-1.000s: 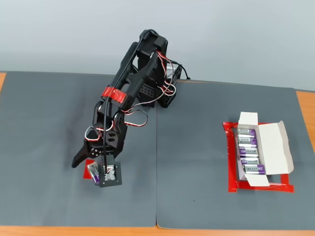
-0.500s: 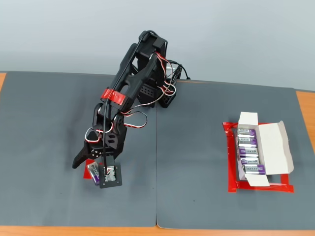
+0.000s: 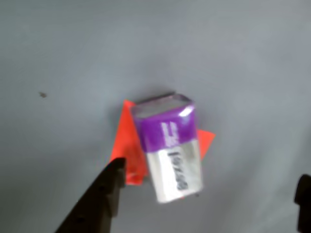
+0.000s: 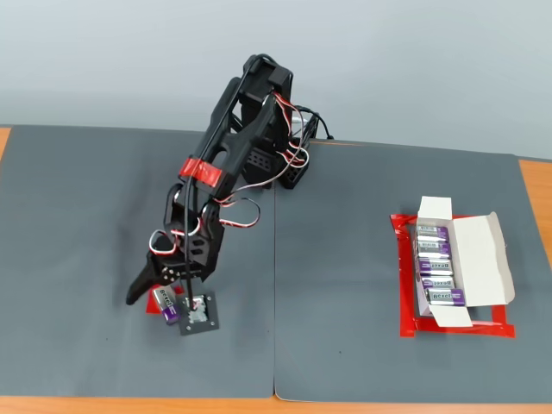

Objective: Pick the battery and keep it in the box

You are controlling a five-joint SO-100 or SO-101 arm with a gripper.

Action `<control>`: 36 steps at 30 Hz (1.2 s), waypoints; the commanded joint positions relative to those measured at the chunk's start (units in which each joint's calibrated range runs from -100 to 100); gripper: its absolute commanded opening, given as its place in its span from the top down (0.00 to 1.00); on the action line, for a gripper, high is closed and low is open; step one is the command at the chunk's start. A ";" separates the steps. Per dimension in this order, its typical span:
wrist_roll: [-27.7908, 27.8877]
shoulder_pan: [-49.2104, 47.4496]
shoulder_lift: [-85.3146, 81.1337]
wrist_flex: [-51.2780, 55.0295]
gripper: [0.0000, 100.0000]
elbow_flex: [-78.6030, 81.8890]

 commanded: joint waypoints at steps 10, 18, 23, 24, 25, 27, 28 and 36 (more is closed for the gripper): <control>1.95 0.49 0.20 0.13 0.61 -1.73; 2.63 0.64 2.82 0.04 0.61 -2.36; 2.63 0.64 3.93 -0.13 0.61 -2.63; 2.63 0.64 3.93 -0.31 0.61 -2.63; 2.63 0.64 3.93 -0.39 0.61 -2.63; 2.63 0.64 4.01 -0.57 0.61 -2.72; 2.63 0.64 4.01 -0.65 0.61 -2.72; 2.63 0.64 4.10 -0.65 0.61 -2.72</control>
